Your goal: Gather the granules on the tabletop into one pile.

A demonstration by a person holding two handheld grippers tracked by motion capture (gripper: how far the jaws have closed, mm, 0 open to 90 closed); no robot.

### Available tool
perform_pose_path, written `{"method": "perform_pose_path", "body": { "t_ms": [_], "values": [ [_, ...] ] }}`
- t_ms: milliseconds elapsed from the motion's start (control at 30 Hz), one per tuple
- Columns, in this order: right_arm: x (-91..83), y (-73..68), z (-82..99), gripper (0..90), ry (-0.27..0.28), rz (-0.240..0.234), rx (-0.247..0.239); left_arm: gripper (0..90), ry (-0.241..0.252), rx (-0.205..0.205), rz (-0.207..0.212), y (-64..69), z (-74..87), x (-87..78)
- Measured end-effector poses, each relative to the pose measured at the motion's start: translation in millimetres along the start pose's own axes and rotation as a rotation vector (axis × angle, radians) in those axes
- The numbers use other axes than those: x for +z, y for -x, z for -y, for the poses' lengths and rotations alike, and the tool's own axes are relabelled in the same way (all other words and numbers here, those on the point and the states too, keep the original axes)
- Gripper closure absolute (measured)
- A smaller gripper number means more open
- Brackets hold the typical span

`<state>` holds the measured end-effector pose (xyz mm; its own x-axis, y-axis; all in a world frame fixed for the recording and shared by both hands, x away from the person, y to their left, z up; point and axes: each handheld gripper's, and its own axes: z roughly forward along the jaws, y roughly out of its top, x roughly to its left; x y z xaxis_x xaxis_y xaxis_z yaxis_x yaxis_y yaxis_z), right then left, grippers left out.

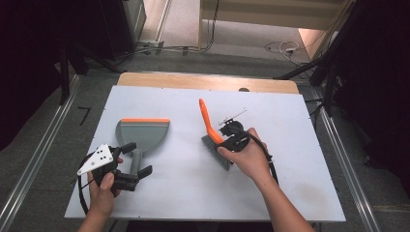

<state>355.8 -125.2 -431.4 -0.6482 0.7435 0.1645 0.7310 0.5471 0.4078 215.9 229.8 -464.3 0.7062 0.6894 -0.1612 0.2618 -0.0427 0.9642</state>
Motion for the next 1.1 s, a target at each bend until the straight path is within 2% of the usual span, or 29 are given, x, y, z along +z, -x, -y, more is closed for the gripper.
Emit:
{"method": "perform_pose_path", "body": {
  "t_ms": [33, 67, 133, 267, 300, 333, 367, 433, 467, 533, 600, 667, 767, 833, 1100],
  "values": [
    [-4.2, 2.8, 0.8, 68.1, 0.001, -0.005, -0.02, 0.9, 0.0, 0.0, -0.001, 0.0, 0.0, 0.0],
    [-8.1, 4.3, 1.7, 68.1, 0.004, -0.004, -0.061, 0.9, -0.001, -0.001, -0.001, 0.0, 0.1, 0.2],
    [-15.2, 9.3, 3.3, 68.2, -0.022, -0.022, -0.131, 0.9, -0.003, 0.003, -0.001, -0.2, 0.3, 0.8],
    [-27.1, 19.3, 11.6, 68.2, -0.035, -0.058, -0.34, 0.9, -0.004, 0.002, 0.0, 0.6, 0.4, 1.3],
    [-28.3, 22.1, 14.6, 68.2, -0.036, -0.083, -0.386, 0.9, -0.004, 0.001, 0.0, 0.5, 0.4, 1.4],
    [-29.0, 24.2, 17.6, 68.2, -0.043, -0.101, -0.412, 0.9, -0.003, 0.0, 0.0, 0.5, 0.5, 1.6],
    [-29.2, 25.4, 20.8, 68.2, -0.049, -0.107, -0.456, 0.9, -0.004, 0.0, 0.0, 0.7, 0.6, 1.8],
    [-28.4, 24.8, 27.6, 68.2, -0.055, -0.126, -0.57, 0.9, -0.01, 0.003, 0.0, 0.9, 0.8, 2.2],
    [-27.0, 22.9, 30.9, 68.2, -0.049, -0.153, -0.631, 0.9, -0.01, 0.0, 0.001, 1.2, 1.0, 2.7],
    [-23.3, 18.0, 34.5, 68.2, -0.057, -0.196, -0.697, 0.9, -0.012, 0.001, 0.003, 1.6, 1.3, 3.7],
    [-18.4, 14.6, 34.2, 68.2, -0.066, -0.196, -0.767, 0.9, -0.015, 0.003, 0.002, 2.2, 1.4, 4.2],
    [-13.4, 14.2, 30.8, 68.2, -0.081, -0.174, -0.776, 0.9, -0.016, 0.002, 0.003, 3.1, 1.4, 4.3],
    [-5.4, 19.4, 23.3, 68.2, -0.096, -0.182, -0.777, 0.9, -0.011, 0.001, 0.003, 3.2, 1.3, 3.7],
    [-2.8, 23.5, 18.1, 68.2, -0.087, -0.202, -0.771, 0.9, -0.01, 0.0, 0.003, 2.5, 1.6, 3.2],
    [5.2, 31.9, -1.5, 68.2, -0.079, -0.196, -0.771, 0.9, -0.014, 0.002, 0.002, 1.2, 1.8, 2.8]
  ]
}}
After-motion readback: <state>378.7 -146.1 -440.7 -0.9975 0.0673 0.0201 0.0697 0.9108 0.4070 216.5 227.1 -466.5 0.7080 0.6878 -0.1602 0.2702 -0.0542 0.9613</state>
